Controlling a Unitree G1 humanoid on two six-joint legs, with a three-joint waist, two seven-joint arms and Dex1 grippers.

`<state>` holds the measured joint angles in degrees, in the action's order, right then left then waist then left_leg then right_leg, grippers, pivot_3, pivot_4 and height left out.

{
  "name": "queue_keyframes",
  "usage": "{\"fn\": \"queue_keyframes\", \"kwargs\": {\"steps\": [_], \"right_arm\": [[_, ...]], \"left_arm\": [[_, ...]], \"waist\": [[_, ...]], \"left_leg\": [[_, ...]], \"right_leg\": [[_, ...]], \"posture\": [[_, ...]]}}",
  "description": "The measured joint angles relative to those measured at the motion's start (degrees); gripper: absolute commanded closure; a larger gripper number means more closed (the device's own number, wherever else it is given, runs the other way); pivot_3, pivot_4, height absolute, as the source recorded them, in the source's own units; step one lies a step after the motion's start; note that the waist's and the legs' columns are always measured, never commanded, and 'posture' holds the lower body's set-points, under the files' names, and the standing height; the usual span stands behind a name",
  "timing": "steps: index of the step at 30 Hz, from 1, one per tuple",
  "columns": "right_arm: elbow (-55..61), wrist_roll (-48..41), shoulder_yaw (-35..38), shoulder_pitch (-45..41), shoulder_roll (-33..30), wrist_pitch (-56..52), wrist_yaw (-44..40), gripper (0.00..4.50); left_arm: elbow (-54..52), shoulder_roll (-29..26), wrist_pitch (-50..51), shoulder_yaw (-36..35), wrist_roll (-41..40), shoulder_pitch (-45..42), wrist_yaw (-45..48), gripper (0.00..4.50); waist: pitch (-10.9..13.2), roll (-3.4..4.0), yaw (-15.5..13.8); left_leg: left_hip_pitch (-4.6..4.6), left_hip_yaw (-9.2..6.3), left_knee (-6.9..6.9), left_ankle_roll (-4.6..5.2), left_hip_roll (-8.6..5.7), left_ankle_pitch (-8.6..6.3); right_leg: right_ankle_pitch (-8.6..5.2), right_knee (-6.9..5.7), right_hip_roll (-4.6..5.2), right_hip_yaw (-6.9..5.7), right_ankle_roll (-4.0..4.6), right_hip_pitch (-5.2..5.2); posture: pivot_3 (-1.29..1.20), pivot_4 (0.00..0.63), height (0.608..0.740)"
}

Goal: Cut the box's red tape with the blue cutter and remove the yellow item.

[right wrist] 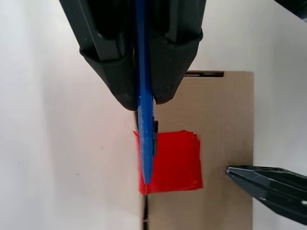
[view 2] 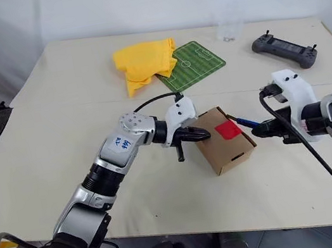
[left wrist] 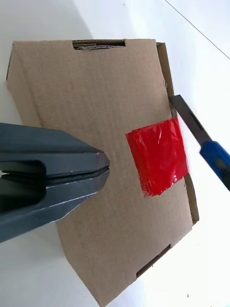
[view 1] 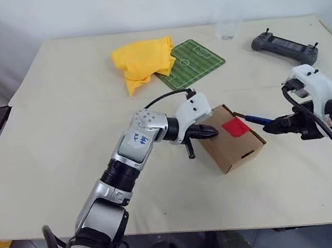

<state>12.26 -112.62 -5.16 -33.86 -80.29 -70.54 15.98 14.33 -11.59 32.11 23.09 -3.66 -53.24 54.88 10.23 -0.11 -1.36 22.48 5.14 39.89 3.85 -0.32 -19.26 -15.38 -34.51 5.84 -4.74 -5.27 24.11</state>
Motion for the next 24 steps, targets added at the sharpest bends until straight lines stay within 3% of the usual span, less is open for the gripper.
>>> {"fn": "queue_keyframes", "kwargs": {"steps": [11, 24], "right_arm": [[-2.3, 0.6, -4.6, -5.5, -0.2, -3.4, -0.5, 4.42], [-3.5, 0.7, -7.6, -5.4, -6.2, -6.8, -9.5, 4.42]], "left_arm": [[0.0, 0.6, 0.3, 0.1, 0.0, 0.0, -0.6, 4.50], [-0.1, 1.1, 0.4, 1.7, 0.6, -0.2, -1.0, 4.50]], "waist": [[0.0, 0.01, -0.1], [0.0, 0.03, -0.2]], "left_leg": [[0.00, 0.00, -0.05, 0.00, 0.00, -0.03], [0.01, -0.01, -0.22, 0.04, 0.00, -0.15]], "right_leg": [[0.00, 0.05, 0.01, -0.01, 0.00, 0.01], [0.00, 0.31, 0.00, -0.05, 0.00, 0.00]], "posture": [[0.00, 0.150, 0.740], [0.00, 0.150, 0.740]]}}
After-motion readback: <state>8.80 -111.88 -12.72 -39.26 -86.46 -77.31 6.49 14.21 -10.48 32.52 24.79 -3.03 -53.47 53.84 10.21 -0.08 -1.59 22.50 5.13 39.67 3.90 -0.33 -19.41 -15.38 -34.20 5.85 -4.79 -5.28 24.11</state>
